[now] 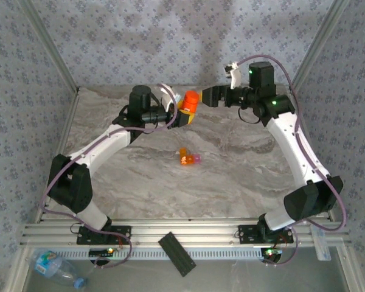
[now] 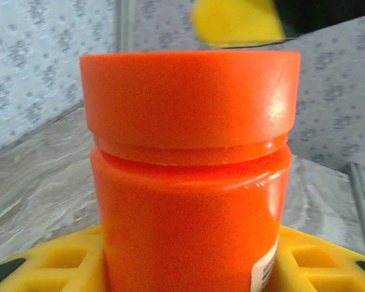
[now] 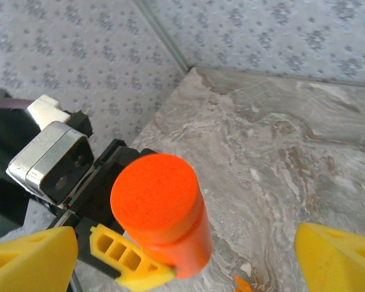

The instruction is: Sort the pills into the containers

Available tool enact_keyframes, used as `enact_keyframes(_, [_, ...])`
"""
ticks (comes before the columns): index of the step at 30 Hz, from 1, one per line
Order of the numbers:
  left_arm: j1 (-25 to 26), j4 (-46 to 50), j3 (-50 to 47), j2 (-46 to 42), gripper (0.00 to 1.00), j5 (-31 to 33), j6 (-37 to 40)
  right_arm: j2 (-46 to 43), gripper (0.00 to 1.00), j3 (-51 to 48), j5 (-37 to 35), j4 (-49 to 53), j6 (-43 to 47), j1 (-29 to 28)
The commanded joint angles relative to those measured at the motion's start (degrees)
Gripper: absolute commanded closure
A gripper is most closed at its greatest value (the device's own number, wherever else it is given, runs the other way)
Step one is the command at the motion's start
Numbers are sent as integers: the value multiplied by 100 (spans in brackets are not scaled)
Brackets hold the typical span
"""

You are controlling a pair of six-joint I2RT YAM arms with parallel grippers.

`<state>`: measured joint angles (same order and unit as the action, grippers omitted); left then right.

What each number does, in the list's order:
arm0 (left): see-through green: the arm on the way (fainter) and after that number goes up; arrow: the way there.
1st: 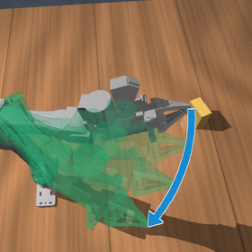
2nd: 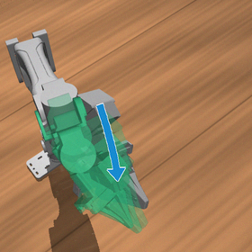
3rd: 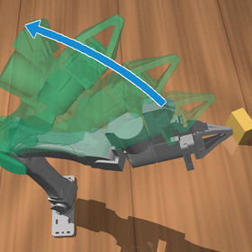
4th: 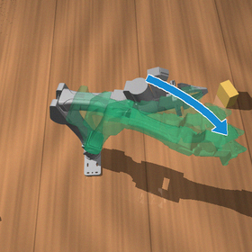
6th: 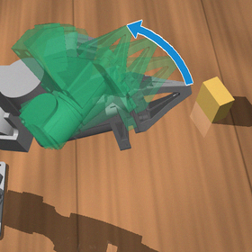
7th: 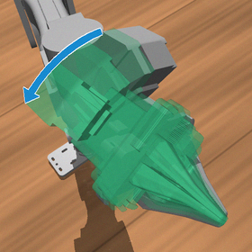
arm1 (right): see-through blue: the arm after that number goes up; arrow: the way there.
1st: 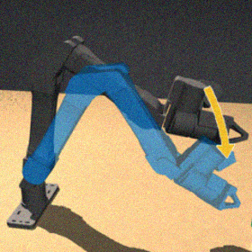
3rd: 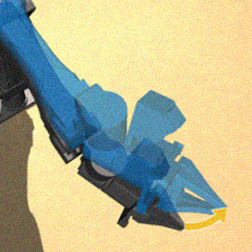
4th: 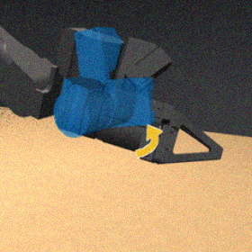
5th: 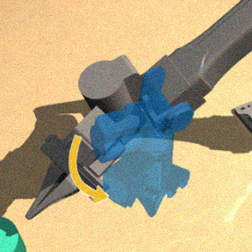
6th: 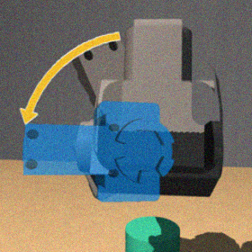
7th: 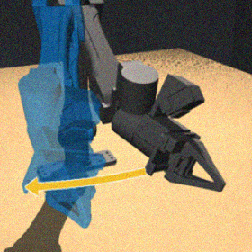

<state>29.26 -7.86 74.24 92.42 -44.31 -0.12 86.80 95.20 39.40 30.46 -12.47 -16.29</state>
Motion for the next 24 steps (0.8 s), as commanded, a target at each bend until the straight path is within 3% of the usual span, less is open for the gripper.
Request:
enact_keyframes(1, [18, 197, 414, 89, 100, -868, -44, 254, 6, 459, 496, 607, 686, -45])
enact_keyframes(15, [55, 461, 586, 230, 100, -1047, 14, 740, 11, 949, 349, 1035, 958, -401])
enact_keyframes(19, [61, 469, 583, 216, 100, -1037, 22, 744, 20, 950, 349, 1035, 946, -406])
enact_keyframes(24, [64, 469, 575, 191, 100, -1022, 25, 759, 42, 921, 400, 1024, 889, -405])
